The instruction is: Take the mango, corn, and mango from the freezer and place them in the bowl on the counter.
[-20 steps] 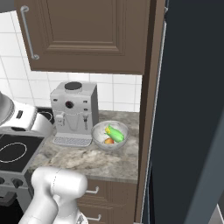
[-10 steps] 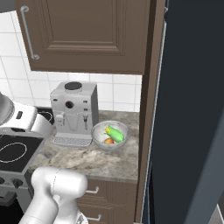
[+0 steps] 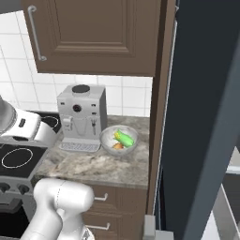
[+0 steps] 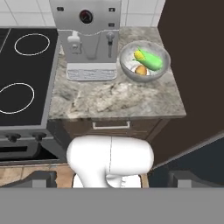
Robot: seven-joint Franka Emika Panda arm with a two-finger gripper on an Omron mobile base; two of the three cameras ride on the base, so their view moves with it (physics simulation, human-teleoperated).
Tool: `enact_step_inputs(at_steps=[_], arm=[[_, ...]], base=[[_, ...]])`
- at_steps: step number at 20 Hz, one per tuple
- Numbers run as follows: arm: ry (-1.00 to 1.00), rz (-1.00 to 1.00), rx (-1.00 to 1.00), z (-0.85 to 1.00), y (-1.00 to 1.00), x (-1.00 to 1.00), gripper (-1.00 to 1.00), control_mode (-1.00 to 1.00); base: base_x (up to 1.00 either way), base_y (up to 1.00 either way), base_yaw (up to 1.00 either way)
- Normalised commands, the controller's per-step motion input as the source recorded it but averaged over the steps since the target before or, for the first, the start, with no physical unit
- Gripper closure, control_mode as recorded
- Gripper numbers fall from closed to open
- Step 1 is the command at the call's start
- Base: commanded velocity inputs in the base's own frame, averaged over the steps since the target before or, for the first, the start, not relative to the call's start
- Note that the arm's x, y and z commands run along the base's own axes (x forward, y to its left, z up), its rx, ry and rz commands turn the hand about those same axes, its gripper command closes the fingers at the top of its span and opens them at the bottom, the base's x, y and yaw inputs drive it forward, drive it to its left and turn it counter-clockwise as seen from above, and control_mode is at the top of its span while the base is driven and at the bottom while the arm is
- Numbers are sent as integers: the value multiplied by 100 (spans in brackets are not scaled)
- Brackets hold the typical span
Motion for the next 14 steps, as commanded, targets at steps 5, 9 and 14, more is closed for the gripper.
enact_step_inputs(at_steps=[5, 9, 14], arm=[[0, 0, 0, 0, 0, 0, -100, 100], [0, 0, 0, 0, 0, 0, -100, 100], [0, 0, 0, 0, 0, 0, -100, 100]], base=[[-89, 59, 0], [-65, 89, -22], [-12, 35, -90]])
